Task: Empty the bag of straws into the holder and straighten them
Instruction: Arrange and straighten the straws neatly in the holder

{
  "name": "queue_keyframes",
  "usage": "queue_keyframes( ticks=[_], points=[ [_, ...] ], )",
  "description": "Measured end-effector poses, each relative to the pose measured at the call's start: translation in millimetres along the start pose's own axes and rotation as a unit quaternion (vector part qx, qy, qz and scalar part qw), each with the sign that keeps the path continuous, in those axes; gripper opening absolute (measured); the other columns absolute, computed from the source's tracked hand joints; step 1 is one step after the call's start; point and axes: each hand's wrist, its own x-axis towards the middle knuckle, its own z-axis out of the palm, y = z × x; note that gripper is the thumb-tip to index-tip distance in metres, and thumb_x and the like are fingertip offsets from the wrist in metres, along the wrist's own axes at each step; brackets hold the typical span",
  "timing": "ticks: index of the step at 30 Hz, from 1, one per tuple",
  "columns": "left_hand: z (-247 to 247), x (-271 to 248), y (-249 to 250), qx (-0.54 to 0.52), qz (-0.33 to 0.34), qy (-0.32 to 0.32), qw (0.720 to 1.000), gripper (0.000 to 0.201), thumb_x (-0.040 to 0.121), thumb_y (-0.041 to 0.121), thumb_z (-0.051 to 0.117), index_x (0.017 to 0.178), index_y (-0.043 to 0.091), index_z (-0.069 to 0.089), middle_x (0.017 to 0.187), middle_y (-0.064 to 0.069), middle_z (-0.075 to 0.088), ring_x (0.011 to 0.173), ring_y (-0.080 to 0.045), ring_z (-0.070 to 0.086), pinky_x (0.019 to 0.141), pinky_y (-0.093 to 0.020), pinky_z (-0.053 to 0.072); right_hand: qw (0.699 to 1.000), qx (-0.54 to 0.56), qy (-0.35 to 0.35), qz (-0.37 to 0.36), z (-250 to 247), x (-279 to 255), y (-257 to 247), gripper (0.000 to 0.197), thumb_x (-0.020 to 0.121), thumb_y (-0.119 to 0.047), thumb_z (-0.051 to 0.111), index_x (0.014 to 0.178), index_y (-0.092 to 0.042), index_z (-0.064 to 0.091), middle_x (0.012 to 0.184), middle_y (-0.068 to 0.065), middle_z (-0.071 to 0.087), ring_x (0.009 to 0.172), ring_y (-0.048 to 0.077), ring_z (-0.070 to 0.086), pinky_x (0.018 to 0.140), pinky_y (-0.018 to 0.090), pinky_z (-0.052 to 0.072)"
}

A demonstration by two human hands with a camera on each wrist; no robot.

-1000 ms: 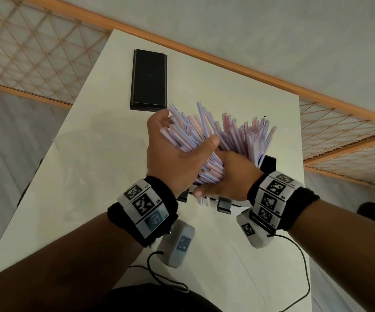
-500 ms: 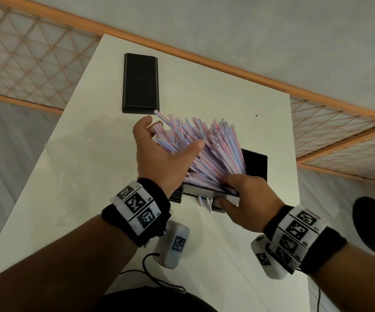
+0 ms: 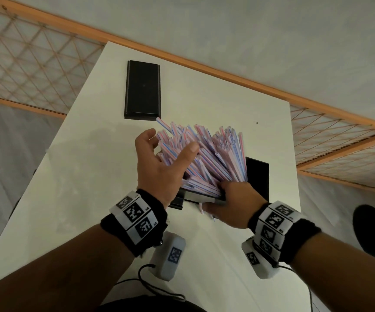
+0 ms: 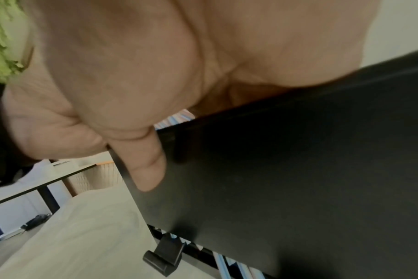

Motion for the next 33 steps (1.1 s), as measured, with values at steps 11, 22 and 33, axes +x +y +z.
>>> queue_keyframes(
  ticks=[11,22,33],
  points=[
    [1.1,1.8,-3.9,0.003,0.014,-0.014,1.000,0.088,0.065,0.064,0.075,0.130,0.012,0.044,0.127,-0.007,0.058,0.116,-0.021,0.060,0.103,-0.041,0.049,0.986,-0.042,-0.150,0.055,-12.3,36.2,-21.4,0.057,0.069,-0.070,0.071,0.073,-0.017,0.053,0.071,-0.001,0.055,0.063,0.016,0.053,0.057,0.029,0.041],
    [2.7,1.5,-6.9,-0.037,-0.014,-0.033,0.999,0.093,0.060,0.062,0.078,0.132,0.017,0.039,0.122,0.001,0.061,0.108,-0.015,0.066,0.091,-0.029,0.056,0.992,0.011,-0.129,0.012,-27.7,34.7,-34.1,0.049,0.073,-0.044,0.083,0.075,-0.032,0.035,0.072,-0.012,0.046,0.060,0.001,0.043,0.049,0.018,0.029],
    [4.9,0.6,-0.4,-0.017,-0.004,-0.052,0.998,0.096,0.056,0.045,0.087,0.132,0.016,0.037,0.117,-0.001,0.069,0.099,-0.012,0.074,0.089,-0.041,0.061,0.982,0.074,-0.171,0.022,-20.2,46.4,-34.2,0.102,0.065,-0.040,0.090,0.147,-0.016,0.035,0.144,-0.001,0.049,0.133,0.022,0.046,0.105,0.028,0.038]
  ],
)
